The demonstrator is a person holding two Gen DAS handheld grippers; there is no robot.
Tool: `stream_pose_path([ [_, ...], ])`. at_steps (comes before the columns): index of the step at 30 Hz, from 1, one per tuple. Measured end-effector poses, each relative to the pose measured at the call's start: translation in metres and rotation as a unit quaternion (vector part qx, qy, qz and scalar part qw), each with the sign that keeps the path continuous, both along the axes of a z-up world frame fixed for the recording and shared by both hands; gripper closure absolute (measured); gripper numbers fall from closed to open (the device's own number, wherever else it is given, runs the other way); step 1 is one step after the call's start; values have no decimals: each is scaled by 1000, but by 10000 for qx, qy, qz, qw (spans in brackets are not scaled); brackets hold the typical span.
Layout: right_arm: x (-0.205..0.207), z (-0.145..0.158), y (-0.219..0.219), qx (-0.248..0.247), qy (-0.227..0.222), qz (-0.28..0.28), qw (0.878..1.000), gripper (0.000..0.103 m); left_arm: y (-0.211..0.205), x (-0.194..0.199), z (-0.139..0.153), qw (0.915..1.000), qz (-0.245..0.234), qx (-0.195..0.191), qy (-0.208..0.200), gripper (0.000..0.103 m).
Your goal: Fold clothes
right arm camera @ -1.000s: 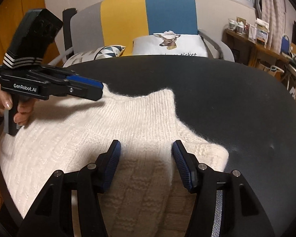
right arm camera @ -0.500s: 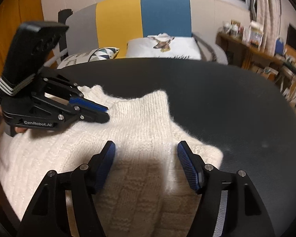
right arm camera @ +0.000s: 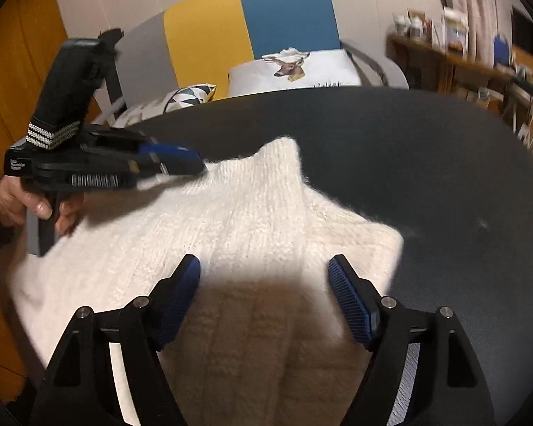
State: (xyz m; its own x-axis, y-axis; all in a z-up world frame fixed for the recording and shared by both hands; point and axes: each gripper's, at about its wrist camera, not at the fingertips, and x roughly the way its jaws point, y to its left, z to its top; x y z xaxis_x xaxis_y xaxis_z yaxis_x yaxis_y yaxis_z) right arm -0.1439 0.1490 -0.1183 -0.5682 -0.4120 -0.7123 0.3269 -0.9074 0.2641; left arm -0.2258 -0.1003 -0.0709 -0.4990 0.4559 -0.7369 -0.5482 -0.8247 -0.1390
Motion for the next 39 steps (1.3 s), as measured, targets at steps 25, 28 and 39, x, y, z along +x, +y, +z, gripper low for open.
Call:
stream_pose_path([
  [25,82,-7,46,-1679,-950,2681,9439,18,100,71,-19,9866,-1610,-211,-168,80],
  [28,79,-8,49,-1544,-1026,2591,9479,18,96,72,-20,9871,-1586,-133,-201,80],
  [39,74,-3,21,-1313,-1448,3156,9286,18,96,73,-34,9854,-1695,-93,-161,80],
])
